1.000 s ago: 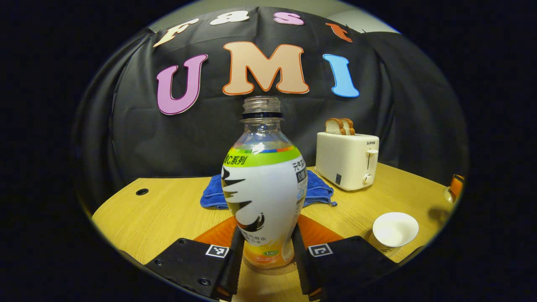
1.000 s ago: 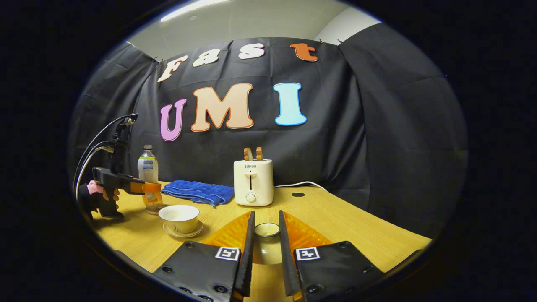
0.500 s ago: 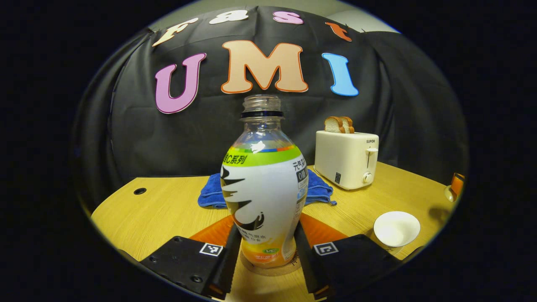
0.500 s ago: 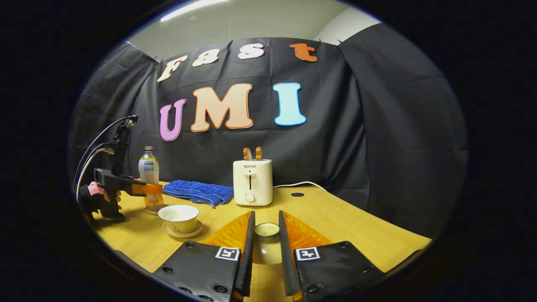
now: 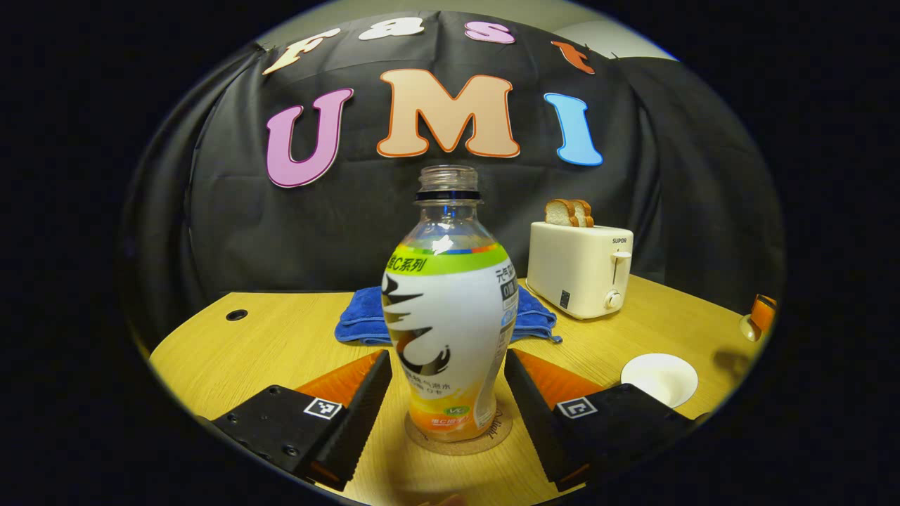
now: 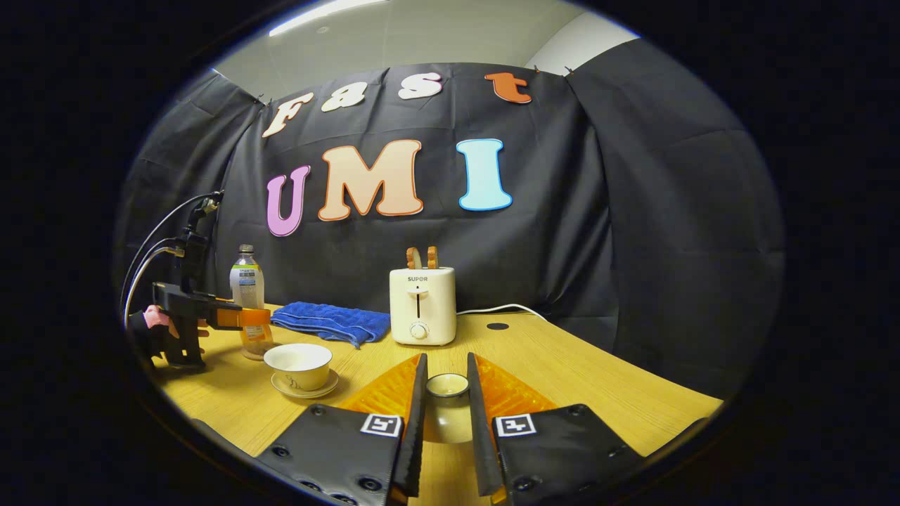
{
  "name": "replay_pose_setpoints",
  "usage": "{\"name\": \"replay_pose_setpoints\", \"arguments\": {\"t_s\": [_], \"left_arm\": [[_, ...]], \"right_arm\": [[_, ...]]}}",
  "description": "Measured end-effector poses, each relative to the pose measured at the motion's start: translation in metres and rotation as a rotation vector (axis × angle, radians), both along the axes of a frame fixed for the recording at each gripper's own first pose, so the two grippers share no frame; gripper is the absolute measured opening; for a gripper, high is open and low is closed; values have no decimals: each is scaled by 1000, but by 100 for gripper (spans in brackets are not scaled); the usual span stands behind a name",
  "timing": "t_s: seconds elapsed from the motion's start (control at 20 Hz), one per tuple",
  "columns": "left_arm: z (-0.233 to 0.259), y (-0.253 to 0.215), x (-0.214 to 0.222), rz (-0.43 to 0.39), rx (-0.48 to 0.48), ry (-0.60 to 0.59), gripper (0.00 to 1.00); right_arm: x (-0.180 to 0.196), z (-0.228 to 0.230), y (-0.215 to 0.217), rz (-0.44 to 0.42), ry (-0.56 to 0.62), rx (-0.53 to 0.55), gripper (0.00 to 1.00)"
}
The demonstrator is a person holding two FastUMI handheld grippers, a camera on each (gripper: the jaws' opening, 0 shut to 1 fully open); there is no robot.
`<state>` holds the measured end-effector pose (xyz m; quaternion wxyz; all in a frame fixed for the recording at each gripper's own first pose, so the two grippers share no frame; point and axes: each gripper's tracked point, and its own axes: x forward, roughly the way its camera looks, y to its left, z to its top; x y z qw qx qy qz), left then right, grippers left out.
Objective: Open the teacup lid with one hand, grasp the water bottle and pour water into the teacup with the other hand; after pouring, place the water bottle on the coaster and then close the teacup lid.
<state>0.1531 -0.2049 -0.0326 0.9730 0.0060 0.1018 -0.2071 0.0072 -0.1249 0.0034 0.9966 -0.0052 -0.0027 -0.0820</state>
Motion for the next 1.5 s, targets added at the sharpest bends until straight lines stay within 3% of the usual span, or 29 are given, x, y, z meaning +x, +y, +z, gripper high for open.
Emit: {"name": "replay_pose_setpoints", "arguments": {"t_s": [0.45,1.0,1.35,1.5], "left_arm": [[-1,2,-27,-8,33,-49,94],[18,27,-68,30,-45,-149,95],[26,58,-94,89,-68,-196,94],[26,75,-101,143,-61,-199,94]], "right_arm": [[0,1,0,0,-1,0,33],[6,0,12,35,0,2,33],[35,-4,71,193,13,9,36],[49,-5,95,256,17,12,32]]}}
